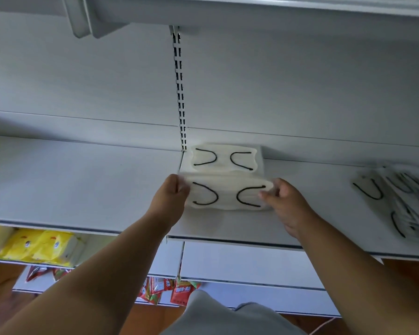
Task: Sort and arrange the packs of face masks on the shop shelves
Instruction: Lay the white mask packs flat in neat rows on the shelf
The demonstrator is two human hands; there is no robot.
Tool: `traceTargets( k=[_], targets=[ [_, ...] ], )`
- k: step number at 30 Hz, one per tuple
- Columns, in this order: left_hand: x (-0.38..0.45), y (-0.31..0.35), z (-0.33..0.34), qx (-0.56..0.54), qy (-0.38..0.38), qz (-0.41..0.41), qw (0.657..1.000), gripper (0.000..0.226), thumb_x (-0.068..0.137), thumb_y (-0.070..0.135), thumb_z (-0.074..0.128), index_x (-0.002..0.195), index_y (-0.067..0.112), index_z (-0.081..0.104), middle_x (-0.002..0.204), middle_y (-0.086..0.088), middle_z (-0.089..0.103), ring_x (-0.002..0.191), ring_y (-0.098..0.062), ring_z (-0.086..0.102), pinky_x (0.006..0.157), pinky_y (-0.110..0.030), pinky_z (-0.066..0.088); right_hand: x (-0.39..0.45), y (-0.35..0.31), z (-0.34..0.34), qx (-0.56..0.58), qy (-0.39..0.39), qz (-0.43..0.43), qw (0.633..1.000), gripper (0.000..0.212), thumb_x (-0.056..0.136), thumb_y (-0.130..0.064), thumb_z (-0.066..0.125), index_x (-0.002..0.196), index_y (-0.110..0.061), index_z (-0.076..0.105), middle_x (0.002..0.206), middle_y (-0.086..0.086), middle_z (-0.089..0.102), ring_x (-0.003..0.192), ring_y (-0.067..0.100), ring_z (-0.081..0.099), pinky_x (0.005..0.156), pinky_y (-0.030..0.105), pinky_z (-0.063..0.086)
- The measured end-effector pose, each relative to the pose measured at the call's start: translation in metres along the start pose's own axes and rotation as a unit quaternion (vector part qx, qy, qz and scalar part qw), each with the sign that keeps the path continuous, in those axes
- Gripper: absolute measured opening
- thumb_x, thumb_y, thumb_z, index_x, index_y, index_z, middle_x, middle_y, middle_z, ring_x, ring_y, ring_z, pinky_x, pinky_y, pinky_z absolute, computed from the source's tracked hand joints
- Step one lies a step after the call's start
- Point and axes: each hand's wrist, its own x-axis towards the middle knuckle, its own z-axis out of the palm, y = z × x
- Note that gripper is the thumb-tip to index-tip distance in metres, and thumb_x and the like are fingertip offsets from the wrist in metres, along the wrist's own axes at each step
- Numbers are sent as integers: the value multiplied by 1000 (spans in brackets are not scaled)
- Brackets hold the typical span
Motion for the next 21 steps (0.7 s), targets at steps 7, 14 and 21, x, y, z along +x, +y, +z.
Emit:
traceTargets(
  k=[7, 14, 21],
  targets=[
    [13, 6, 8, 137, -24, -44, 989, 13, 94, 22, 53, 95, 9, 53, 83, -5, 60, 71, -24, 56, 65, -35, 50, 6, 8, -1, -60, 53, 79, 994, 31, 83, -26, 80, 86, -1, 60, 79, 13, 63, 70, 22, 59, 61, 38, 55],
    [27, 20, 16, 195, -11, -19, 981, 37, 96, 34, 60, 124, 15, 44, 117, -10, 60, 85, -25, 58, 75, -35, 49, 20, -19, 13, -288, 113, 49, 950, 43, 82, -38, 77, 100, -14, 45, 88, 2, 55, 76, 23, 55, 65, 31, 40],
    [14, -3, 6, 287, -120, 117, 943, 59, 76, 41, 84, 126, 31, 55, 159, -1, 19, 117, -25, 57, 97, -30, 44, 3, -8, 4, -351, -27, -50, 935, 62, 65, -48, 88, 108, -21, 51, 135, -1, 34, 114, 14, 49, 85, 25, 39]
  ],
)
